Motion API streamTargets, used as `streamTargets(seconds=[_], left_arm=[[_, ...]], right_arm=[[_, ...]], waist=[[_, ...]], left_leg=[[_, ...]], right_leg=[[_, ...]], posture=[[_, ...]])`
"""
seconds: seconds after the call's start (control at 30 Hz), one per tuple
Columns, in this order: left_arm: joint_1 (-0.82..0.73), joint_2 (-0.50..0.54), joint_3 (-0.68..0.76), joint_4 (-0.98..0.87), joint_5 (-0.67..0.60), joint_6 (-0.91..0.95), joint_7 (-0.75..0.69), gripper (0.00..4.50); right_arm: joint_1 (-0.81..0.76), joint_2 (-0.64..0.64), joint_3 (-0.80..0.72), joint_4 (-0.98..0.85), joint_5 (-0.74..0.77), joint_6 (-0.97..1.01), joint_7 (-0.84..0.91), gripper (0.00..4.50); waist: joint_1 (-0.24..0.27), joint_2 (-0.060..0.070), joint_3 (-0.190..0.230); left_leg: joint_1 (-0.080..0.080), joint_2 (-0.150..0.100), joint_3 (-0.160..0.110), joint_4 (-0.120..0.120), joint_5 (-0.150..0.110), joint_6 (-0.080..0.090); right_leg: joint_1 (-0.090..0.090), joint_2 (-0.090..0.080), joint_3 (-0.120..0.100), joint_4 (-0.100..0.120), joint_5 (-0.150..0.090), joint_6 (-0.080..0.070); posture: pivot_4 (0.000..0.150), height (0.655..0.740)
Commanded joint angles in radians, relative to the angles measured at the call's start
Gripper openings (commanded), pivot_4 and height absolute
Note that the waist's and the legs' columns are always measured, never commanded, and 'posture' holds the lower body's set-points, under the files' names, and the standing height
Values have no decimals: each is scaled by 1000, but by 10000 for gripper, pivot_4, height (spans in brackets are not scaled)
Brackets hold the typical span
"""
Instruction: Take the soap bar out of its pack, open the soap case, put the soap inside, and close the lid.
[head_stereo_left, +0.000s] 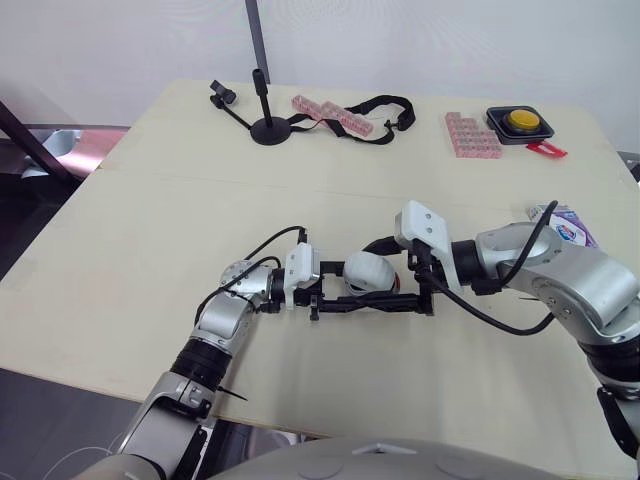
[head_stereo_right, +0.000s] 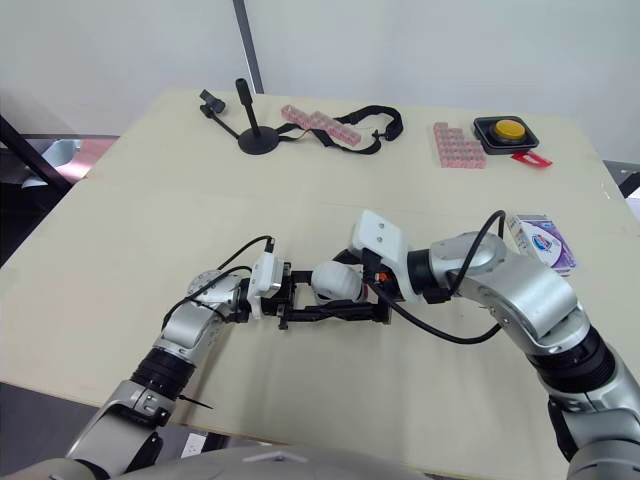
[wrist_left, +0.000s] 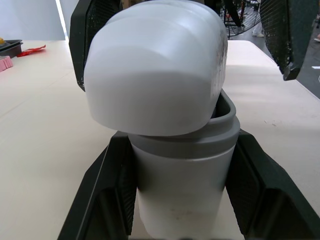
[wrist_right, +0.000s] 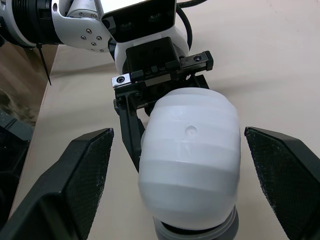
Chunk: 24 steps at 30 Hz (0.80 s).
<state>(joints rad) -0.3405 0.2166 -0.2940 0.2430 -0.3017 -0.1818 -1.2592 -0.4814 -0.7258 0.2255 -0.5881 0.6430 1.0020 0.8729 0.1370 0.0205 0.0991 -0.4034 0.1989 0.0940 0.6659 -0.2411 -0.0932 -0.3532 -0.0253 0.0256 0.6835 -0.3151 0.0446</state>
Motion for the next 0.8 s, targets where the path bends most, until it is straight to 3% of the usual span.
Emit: streamTargets(seconds=[0.03,0.8], left_arm=[[1,7,-4,-22,3,1,1,18897],[9,9,-7,-34,5,10,9,18897]], right_arm=[[-19,-15,-23,-18,14,-20,20,44747],[-17,-36,6,8,-21,-114,109,44747]], waist=[[0,0,0],[0,0,0]], left_leg=[[0,0,0,0,0,0],[0,0,0,0,0,0]], right_leg=[[0,0,0,0,0,0],[0,0,0,0,0,0]], posture=[[1500,7400],[1500,7400]])
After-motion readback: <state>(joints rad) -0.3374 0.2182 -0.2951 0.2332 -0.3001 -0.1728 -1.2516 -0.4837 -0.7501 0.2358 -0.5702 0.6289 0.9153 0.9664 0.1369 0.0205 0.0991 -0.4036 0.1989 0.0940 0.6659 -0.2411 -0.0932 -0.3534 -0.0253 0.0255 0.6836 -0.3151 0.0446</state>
